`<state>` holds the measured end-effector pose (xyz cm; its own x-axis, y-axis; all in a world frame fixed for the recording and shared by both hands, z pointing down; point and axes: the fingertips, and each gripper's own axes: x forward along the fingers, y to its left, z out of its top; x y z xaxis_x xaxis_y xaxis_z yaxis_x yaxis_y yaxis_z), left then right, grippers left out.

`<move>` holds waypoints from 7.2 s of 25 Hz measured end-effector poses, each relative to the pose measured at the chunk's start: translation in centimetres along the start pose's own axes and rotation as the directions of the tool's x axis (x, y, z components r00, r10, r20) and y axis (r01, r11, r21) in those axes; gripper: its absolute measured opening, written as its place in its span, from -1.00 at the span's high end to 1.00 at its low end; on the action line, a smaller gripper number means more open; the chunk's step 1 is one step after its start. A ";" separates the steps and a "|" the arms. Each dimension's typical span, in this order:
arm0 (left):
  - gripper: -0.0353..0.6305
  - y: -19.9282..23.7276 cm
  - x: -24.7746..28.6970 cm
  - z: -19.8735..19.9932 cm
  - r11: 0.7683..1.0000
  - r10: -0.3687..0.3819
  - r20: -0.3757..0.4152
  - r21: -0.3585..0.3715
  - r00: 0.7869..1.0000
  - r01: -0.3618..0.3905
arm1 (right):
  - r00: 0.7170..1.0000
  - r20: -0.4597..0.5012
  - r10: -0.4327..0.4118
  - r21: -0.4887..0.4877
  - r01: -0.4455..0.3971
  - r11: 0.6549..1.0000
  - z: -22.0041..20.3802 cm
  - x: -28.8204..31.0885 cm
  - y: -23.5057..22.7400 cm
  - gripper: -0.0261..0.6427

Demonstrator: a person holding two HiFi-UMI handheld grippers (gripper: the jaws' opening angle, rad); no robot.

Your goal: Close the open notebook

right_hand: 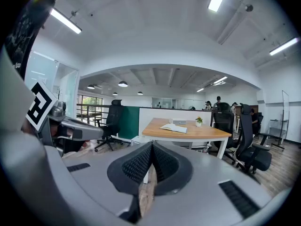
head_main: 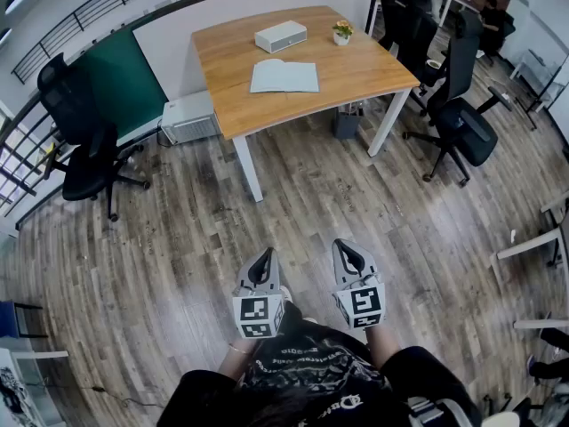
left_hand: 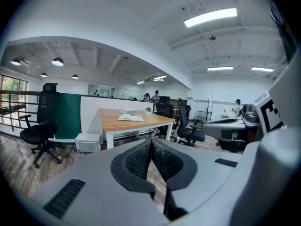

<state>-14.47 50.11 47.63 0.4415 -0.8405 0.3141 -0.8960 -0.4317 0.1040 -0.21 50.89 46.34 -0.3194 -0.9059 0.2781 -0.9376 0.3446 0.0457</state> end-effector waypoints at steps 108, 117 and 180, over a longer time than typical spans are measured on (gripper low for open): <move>0.00 26.0 56.0 15.3 0.983 0.014 -0.120 -0.180 0.993 -0.036 | 0.983 -0.132 0.124 0.071 -0.116 0.991 8.5 57.3 -24.6 0.18; 0.12 31.0 58.6 14.7 0.978 0.052 -0.188 -0.191 0.981 -0.089 | 0.984 -0.137 0.113 0.063 -0.105 0.992 9.0 61.8 -23.5 0.19; 0.81 34.0 64.5 14.7 0.923 0.184 -0.408 -0.240 0.894 -0.300 | 0.934 -0.237 0.268 -0.032 -0.283 0.958 7.6 67.0 -29.5 0.39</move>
<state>-15.76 -23.64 57.60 0.2098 -0.6977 0.6850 -0.9713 -0.0682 0.2281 5.03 -21.87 56.37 -0.5170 -0.6952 0.4994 -0.8038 0.5949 -0.0039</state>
